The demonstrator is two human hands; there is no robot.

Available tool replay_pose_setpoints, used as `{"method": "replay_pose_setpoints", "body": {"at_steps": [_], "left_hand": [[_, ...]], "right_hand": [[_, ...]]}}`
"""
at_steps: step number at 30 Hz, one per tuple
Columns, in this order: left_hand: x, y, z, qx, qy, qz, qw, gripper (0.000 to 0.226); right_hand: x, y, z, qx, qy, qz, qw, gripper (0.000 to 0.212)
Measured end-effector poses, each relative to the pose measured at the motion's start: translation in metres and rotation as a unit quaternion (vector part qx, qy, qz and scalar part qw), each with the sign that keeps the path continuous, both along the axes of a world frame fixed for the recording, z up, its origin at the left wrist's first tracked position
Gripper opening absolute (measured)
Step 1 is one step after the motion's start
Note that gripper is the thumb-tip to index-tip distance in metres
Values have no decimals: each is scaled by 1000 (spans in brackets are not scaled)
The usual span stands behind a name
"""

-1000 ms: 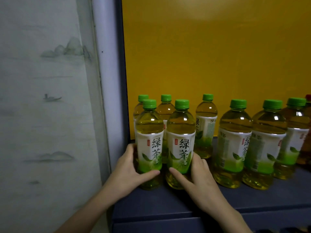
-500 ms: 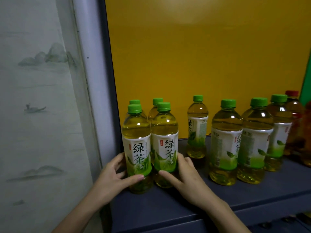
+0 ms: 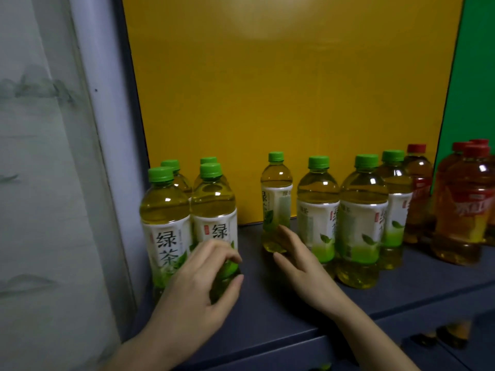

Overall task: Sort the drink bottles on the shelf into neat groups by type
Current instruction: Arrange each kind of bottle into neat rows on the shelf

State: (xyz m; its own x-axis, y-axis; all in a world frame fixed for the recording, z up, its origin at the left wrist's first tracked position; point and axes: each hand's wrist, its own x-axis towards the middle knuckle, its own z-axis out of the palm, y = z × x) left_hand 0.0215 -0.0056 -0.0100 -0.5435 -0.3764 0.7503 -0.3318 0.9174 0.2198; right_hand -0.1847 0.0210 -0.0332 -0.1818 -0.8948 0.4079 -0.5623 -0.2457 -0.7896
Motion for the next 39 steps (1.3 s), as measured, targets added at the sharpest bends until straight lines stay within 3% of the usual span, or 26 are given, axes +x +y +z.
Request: {"method": "replay_pose_setpoints", "body": {"at_steps": [5, 12, 16, 18, 22, 25, 27, 29, 32, 36, 39], "left_hand": [[-64, -2, -1, 145, -25, 20, 989, 31], [-143, -43, 0, 309, 62, 91, 945, 64], [-167, -64, 1, 333, 113, 130, 927, 77], [-174, -70, -2, 349, 143, 143, 915, 73], [-180, -75, -9, 333, 165, 166, 913, 56], [-176, -73, -7, 325, 157, 187, 914, 60], [-172, -69, -7, 320, 150, 190, 916, 60], [-167, -64, -8, 327, 151, 178, 916, 61], [-156, -57, -12, 343, 154, 164, 912, 68], [-149, -47, -18, 333, 171, 186, 909, 79], [-146, -44, -21, 341, 190, 193, 900, 74]], "right_hand": [[-41, 2, -4, 14, -42, 50, 998, 62], [-79, -7, -12, 44, -62, 86, 993, 64], [-83, -4, -11, 46, -72, 103, 991, 63], [-87, 7, -11, 37, -52, 118, 991, 60], [-96, 49, -10, -122, 32, 76, 989, 38], [-110, 68, -12, -265, 55, -72, 960, 28], [-119, 69, -14, -308, 52, -149, 938, 39], [-125, 67, -15, -284, 34, -167, 943, 59], [-123, 65, -16, -175, 32, -156, 971, 82], [-121, 62, -17, -118, 75, -175, 975, 84], [-117, 63, -14, -104, 107, -157, 976, 79]]}}
